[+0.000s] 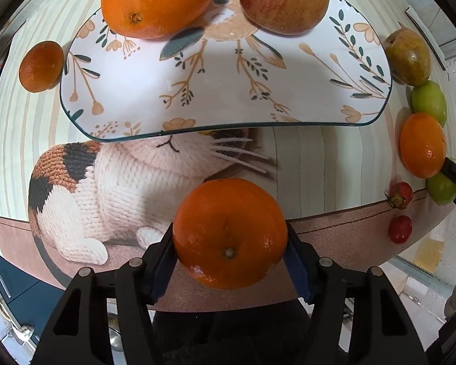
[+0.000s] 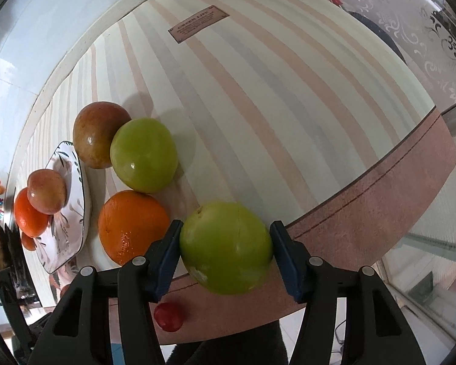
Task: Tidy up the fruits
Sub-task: 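Lower the tangerine onto the plate with the left tool while the right tool places the green apple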
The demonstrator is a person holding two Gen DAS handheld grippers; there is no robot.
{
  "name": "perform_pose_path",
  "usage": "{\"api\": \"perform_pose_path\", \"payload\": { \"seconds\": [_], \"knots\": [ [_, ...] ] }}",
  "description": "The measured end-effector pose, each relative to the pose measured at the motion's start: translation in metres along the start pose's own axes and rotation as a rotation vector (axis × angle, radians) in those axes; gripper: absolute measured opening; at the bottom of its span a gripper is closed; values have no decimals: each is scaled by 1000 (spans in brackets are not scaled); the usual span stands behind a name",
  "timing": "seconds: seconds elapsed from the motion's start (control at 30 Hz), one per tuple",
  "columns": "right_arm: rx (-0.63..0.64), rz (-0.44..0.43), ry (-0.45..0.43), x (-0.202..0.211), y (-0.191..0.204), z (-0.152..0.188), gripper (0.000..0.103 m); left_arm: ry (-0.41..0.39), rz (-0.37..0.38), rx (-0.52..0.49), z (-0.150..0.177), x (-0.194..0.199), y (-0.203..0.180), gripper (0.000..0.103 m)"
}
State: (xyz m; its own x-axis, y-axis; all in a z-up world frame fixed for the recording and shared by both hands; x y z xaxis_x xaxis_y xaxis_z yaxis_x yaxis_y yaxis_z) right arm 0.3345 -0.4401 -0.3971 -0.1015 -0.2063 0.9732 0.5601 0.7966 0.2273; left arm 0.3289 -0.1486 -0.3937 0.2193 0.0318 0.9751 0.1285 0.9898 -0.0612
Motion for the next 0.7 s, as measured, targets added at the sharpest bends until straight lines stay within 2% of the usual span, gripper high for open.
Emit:
{"api": "perform_pose_path", "payload": {
  "seconds": [0.27, 0.47, 0.7],
  "knots": [
    [20, 10, -27, 10, 1, 4, 60, -39, -7, -18, 8, 13, 3, 61],
    [27, -35, -58, 37, 11, 12, 60, -76, 22, -25, 14, 39, 8, 61],
    [103, -114, -103, 71, 58, 13, 60, -157, 67, -15, 9, 89, 24, 61]
  ]
}}
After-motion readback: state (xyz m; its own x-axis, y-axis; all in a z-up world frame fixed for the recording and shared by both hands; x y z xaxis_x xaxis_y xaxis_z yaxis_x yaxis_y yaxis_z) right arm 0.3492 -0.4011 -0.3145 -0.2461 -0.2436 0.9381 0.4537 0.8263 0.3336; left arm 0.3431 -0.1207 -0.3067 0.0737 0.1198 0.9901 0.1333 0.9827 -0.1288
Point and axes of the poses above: each gripper's, at about its wrist camera, not at the fingertips, and x roughly against the way its jaws point, y to its left, z to its underside, the point moved 3 cm from there along -x, roughly the way its jaws point, and after that the axes turned 8 degrees about y, right-handed, at the moved point
